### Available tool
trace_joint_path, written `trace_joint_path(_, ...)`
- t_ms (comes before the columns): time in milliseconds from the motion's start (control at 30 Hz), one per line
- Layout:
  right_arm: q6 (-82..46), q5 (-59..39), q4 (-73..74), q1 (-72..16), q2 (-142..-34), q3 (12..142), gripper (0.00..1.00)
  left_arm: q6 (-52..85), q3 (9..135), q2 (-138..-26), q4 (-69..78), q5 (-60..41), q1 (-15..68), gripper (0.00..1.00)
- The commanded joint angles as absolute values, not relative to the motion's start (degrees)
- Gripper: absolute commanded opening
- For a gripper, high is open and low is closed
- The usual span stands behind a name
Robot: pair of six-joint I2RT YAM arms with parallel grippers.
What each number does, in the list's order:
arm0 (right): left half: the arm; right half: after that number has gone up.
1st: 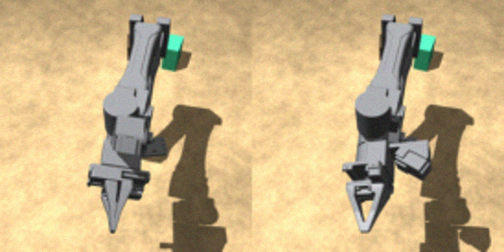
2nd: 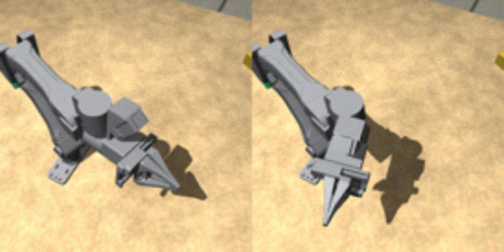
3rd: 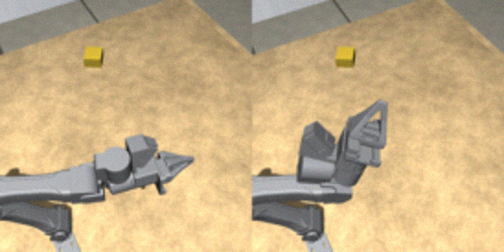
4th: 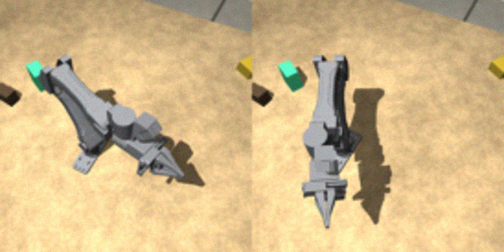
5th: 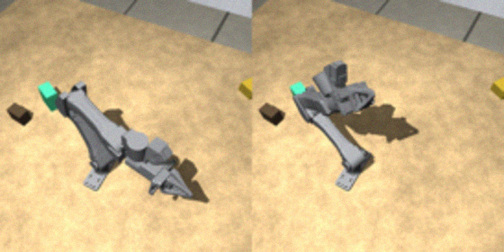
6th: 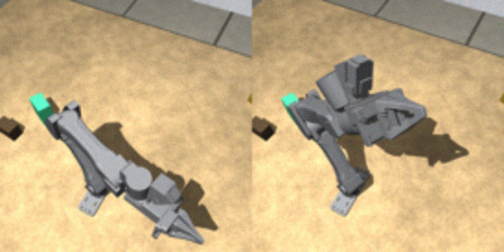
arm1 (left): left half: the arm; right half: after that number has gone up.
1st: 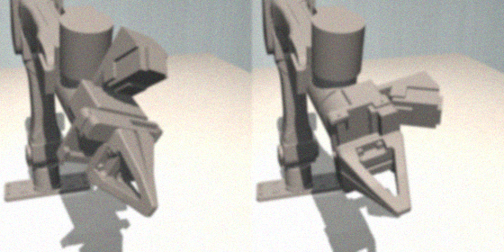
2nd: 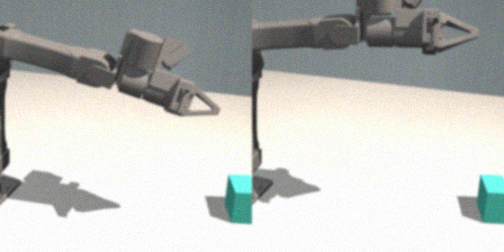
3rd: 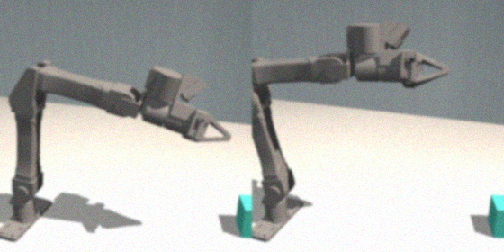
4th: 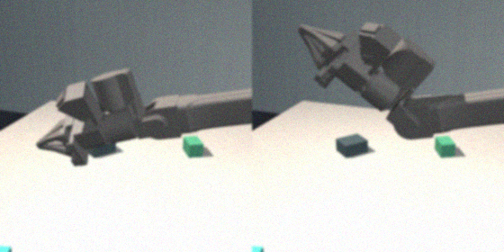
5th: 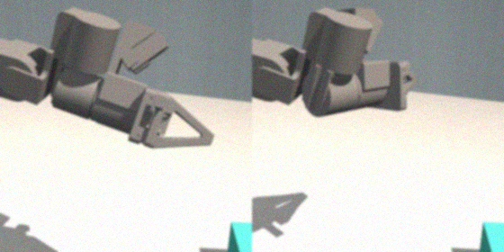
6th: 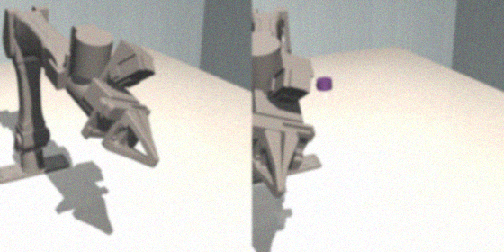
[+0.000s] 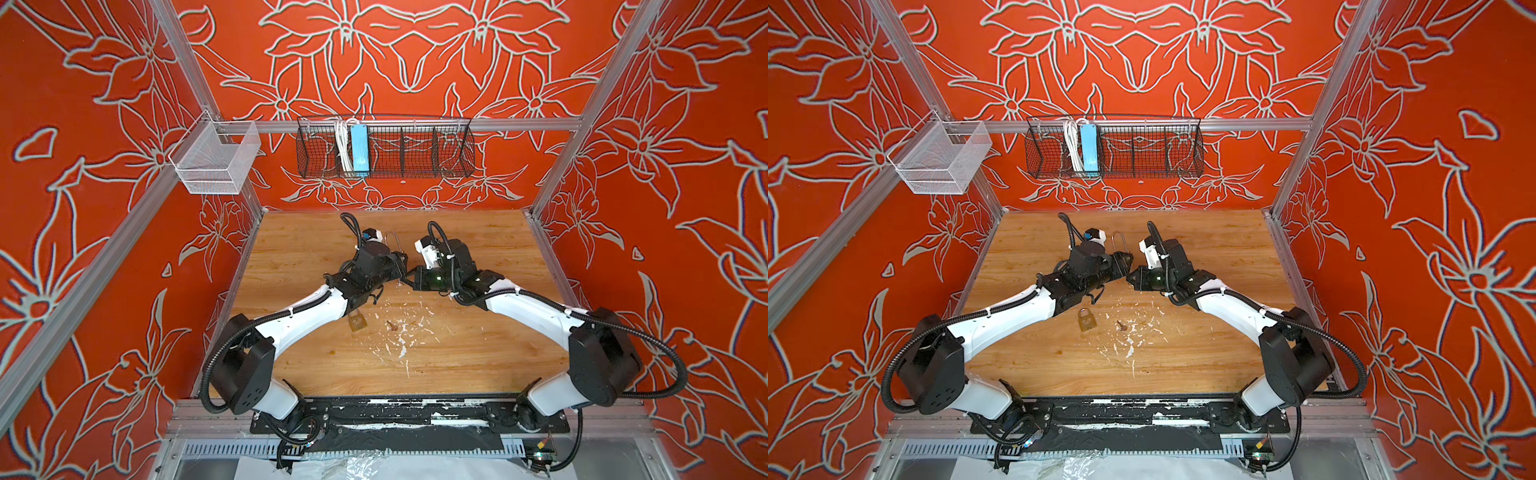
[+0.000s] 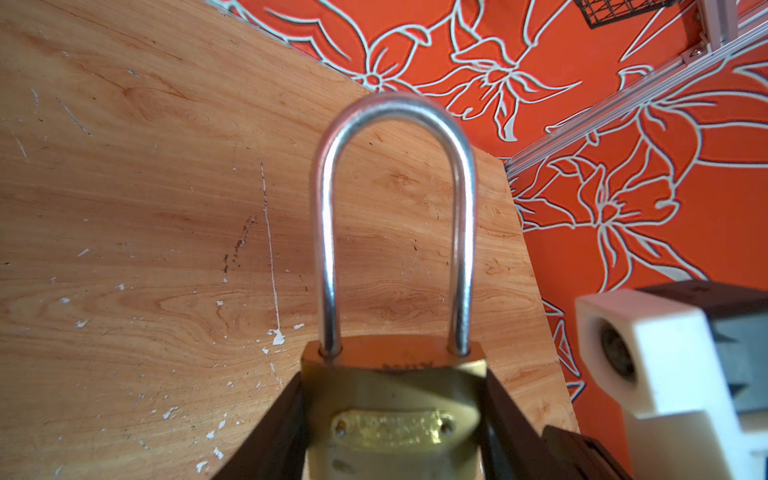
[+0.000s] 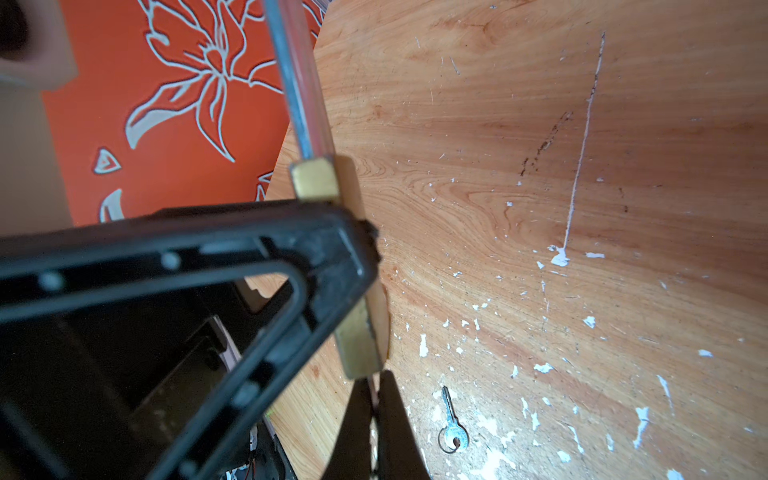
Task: Unlock with the key
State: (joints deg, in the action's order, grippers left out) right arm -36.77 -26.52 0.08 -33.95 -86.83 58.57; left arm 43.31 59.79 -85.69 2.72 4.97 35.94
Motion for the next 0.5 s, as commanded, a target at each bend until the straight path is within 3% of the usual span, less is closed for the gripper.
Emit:
trace_joint_path(0,-35.77,-23.72,11.19,-32.04,-85.61,63.63,0.0,42.36,59.94,-87.39,-3.52,0.23,37.27,0.0)
trace_joint_path(467,-33.85,-22.27,10.63,-31.95,-83.41,63.41,0.0,42.45,60.82,-88.99,-4.35,-0.7,37.27,0.0)
